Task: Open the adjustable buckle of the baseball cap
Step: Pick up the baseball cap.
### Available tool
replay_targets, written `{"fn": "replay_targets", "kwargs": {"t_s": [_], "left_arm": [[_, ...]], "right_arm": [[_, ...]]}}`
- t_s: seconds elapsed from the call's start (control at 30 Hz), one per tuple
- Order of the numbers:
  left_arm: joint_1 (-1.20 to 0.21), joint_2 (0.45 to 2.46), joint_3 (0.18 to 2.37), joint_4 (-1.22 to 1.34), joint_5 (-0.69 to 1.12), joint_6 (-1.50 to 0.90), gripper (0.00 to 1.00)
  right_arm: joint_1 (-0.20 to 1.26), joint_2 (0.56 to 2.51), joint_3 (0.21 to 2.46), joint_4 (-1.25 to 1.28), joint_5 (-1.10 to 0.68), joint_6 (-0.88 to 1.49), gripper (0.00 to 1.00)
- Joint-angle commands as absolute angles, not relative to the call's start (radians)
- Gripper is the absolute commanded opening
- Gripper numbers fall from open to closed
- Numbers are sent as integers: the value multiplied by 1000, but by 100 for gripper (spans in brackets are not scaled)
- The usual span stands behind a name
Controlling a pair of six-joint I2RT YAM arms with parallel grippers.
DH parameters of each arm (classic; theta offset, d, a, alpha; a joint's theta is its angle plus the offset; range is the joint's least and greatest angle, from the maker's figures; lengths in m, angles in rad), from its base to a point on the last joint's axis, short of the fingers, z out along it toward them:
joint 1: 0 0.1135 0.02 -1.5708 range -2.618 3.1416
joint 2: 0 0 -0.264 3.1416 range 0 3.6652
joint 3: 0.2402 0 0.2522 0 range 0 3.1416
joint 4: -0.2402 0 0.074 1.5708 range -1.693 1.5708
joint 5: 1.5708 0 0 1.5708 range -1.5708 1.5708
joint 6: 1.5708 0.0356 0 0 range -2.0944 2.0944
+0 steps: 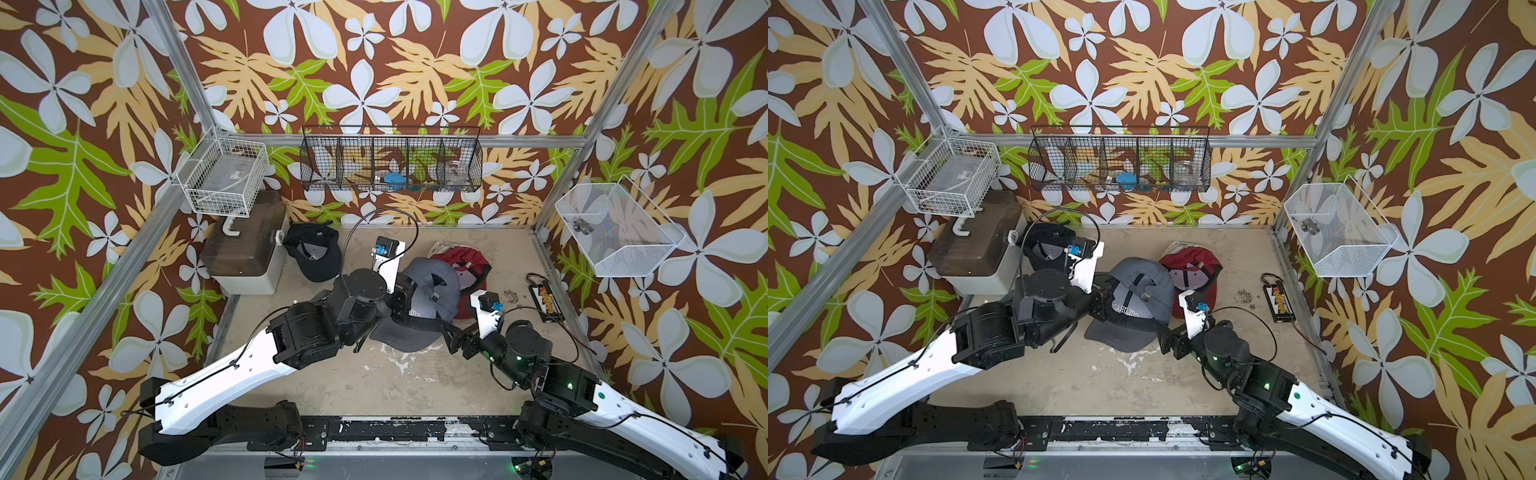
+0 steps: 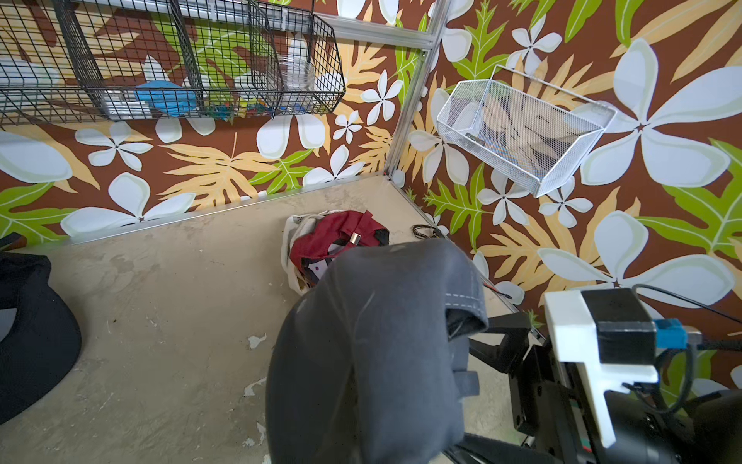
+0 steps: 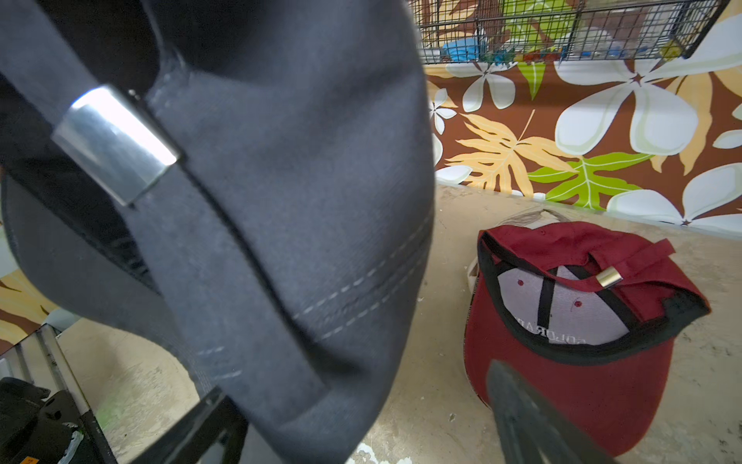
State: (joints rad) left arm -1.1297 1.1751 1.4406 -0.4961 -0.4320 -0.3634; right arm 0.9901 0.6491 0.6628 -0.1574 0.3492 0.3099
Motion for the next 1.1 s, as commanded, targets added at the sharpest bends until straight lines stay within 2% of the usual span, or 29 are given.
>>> {"fn": "replay_targets", "kwargs": {"t_s": [0.0, 0.37, 0.93, 1.07], "left_arm": [[-1157, 1169, 1447, -477, -462, -384, 0], [-1254, 1155, 1419, -473, -485, -427, 0], [-1395, 1172, 1411, -465, -487, -451, 0], [-1407, 1174, 1404, -466, -483, -452, 0]], "right_arm": [[991, 634, 666, -123, 403, 302, 92], [991, 516, 648, -89, 484, 298, 86], [991, 505, 653, -55, 511, 269, 82], [991, 498, 653, -38, 503, 251, 73]]}}
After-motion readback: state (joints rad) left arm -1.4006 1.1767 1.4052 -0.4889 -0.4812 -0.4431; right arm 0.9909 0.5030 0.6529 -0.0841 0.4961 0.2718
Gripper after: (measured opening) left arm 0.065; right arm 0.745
